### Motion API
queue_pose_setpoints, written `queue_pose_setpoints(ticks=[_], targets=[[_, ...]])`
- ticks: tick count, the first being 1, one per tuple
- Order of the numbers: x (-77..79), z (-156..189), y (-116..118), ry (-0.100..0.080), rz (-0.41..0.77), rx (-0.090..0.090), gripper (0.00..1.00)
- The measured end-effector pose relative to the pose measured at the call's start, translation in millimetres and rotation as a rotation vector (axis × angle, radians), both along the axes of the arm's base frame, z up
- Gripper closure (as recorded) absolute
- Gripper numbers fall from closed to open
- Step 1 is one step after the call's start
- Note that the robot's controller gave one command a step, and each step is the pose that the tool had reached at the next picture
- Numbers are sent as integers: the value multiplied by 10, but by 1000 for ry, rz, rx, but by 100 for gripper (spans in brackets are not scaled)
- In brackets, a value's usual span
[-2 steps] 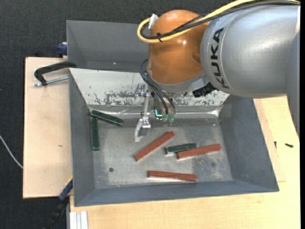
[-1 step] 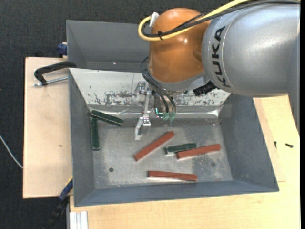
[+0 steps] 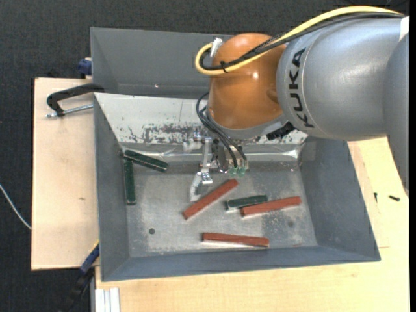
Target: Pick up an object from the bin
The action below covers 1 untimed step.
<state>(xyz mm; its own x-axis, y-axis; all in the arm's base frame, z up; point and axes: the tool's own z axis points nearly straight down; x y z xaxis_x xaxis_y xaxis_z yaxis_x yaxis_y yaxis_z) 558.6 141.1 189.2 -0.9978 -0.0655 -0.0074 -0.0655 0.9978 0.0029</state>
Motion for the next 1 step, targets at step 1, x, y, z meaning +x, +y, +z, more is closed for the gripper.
queue_pose_setpoints(ticks=[1], targets=[[102,-595,-225,2,76,-2,0]])
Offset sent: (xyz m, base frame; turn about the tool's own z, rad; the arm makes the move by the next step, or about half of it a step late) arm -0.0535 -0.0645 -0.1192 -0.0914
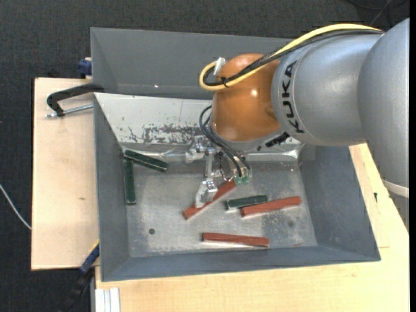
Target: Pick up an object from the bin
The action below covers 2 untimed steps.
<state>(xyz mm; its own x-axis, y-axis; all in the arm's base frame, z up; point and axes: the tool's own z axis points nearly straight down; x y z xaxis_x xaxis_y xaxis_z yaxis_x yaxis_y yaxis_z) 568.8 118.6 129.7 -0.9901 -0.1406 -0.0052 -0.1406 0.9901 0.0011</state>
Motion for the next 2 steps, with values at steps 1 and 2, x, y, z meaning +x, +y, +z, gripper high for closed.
queue_pose_setpoints(ticks=[1,2], targets=[[-624,-538,-403,8,17,0,100],[-623,-538,-403,8,16,0,100]])
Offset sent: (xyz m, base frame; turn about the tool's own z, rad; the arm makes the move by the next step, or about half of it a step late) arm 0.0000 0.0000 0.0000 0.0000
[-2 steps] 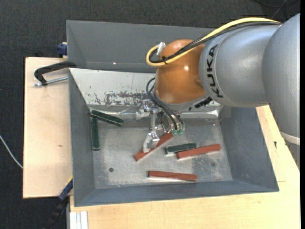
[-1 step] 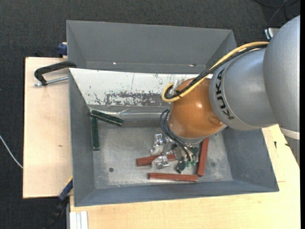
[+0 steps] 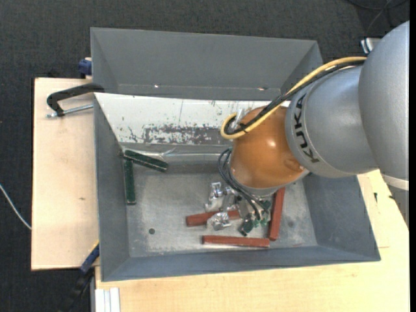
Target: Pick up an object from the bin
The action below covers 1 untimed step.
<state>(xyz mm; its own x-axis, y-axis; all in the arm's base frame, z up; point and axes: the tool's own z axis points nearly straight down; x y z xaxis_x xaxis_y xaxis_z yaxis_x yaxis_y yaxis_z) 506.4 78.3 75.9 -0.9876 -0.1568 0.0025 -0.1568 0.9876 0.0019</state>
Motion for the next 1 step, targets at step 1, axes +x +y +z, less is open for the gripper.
queue_pose_setpoints(ticks=[1], targets=[[-43,1966,-63,-4,-67,0,100]])
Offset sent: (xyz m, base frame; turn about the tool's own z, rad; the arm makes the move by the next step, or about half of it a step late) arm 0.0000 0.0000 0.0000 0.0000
